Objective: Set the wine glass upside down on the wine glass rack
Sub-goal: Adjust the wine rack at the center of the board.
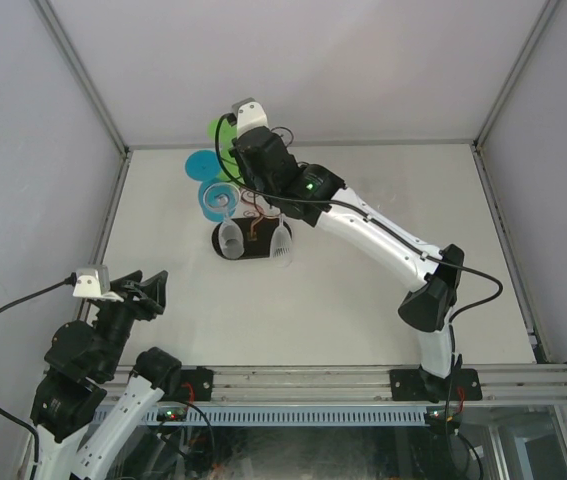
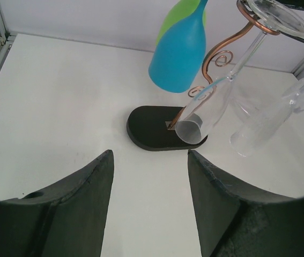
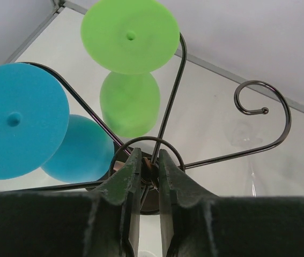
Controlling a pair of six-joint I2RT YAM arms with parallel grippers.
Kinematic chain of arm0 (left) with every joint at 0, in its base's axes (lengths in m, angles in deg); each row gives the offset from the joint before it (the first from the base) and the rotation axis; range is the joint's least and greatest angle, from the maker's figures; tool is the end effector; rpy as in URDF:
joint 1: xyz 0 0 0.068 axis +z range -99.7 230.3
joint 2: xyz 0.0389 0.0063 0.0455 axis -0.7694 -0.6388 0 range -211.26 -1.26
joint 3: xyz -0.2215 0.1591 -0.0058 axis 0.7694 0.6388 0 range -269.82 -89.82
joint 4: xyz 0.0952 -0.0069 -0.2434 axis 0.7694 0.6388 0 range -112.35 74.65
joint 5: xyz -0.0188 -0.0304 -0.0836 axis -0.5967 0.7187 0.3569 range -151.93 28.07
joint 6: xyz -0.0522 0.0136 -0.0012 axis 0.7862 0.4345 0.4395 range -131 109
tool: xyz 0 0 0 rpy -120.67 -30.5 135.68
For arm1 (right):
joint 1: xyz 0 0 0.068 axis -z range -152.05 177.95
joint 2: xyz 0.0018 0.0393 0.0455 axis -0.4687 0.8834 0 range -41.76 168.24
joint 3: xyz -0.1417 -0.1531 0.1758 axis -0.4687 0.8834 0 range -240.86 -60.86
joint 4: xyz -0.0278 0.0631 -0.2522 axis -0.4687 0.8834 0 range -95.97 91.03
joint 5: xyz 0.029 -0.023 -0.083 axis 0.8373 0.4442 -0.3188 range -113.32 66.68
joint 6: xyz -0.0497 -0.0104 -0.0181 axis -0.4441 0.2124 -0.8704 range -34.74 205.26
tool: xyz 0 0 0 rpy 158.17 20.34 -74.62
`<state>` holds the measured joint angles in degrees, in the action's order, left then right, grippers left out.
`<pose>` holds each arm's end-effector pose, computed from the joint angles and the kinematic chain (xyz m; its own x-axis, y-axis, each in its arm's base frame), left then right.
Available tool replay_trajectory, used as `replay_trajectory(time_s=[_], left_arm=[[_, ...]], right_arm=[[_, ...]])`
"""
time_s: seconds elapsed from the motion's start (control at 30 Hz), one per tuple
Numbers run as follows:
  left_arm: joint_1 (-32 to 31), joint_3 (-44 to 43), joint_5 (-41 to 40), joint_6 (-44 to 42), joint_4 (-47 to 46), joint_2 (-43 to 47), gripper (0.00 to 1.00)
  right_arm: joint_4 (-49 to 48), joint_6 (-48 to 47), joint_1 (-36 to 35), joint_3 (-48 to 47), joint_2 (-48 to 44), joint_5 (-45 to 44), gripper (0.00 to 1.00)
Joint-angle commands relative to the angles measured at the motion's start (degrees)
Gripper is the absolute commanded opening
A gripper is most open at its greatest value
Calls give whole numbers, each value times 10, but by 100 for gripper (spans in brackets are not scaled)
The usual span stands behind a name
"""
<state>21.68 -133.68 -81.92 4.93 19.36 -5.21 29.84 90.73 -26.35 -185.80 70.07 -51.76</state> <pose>0.0178 0.0043 0.3315 -0.0677 -0.2568 -0.9641 0.1369 0.9548 -0.2639 0.2708 0.3476 0.4320 -0.2677 -0.2291 -0.9359 -0.4340 0.8959 -0.0951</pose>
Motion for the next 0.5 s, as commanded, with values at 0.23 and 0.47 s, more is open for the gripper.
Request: replay_trajectory(time_s=[0.23, 0.47], left_arm=[[5, 7, -1, -6, -13, 0, 62], [5, 7, 0, -6, -14, -1, 62]], right_arm=[[-21, 33, 8, -3, -45, -109, 0], [-1, 69, 15, -2, -48, -154, 0]])
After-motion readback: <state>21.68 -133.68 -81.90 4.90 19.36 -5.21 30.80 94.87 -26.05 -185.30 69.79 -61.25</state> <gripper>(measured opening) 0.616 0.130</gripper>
